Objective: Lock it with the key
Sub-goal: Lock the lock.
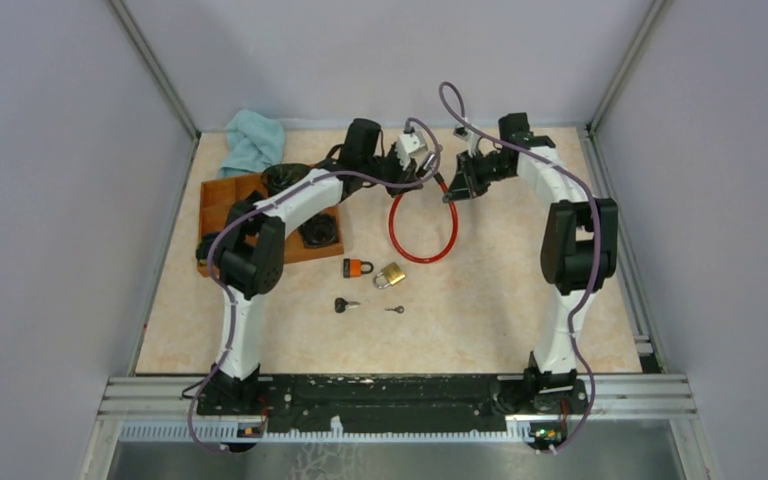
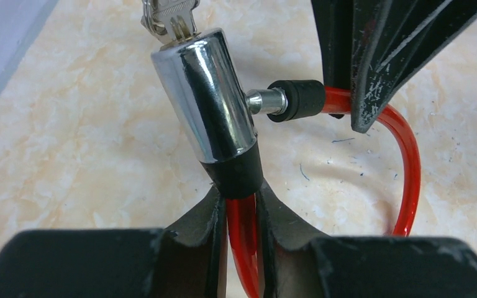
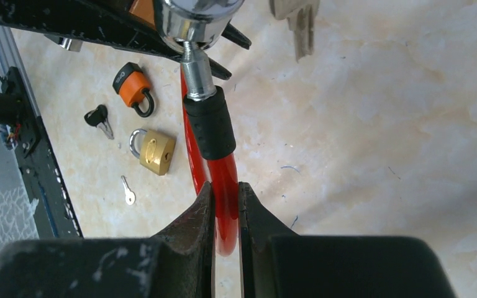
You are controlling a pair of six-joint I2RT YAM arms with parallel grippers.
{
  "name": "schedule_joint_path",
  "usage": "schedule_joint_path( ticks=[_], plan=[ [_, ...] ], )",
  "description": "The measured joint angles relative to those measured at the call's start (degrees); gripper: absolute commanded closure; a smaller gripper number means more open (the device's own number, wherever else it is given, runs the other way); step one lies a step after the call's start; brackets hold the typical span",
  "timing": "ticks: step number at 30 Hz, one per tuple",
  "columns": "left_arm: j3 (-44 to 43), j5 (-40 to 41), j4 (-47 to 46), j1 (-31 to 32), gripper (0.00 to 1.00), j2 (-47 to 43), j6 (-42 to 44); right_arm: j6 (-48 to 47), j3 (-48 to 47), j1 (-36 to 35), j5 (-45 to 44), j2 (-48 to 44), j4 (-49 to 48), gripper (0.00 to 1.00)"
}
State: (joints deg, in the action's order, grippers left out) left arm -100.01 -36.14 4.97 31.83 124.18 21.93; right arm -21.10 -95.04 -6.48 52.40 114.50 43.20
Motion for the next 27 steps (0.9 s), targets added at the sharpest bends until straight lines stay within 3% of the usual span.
schedule_joint_path(
  ticks=[14, 27],
  plan=[
    [2.5, 2.8, 1.4, 0.0, 0.97, -4.8, 10.2, -2.7, -2.6, -0.2, 0.2, -1.8, 1.6, 1.0],
    [5.2, 13.3, -1.6, 2.2, 0.99, -6.5, 11.8, 3.3, -3.6, -0.6, 1.7, -3.2, -0.6, 1.0]
  ],
)
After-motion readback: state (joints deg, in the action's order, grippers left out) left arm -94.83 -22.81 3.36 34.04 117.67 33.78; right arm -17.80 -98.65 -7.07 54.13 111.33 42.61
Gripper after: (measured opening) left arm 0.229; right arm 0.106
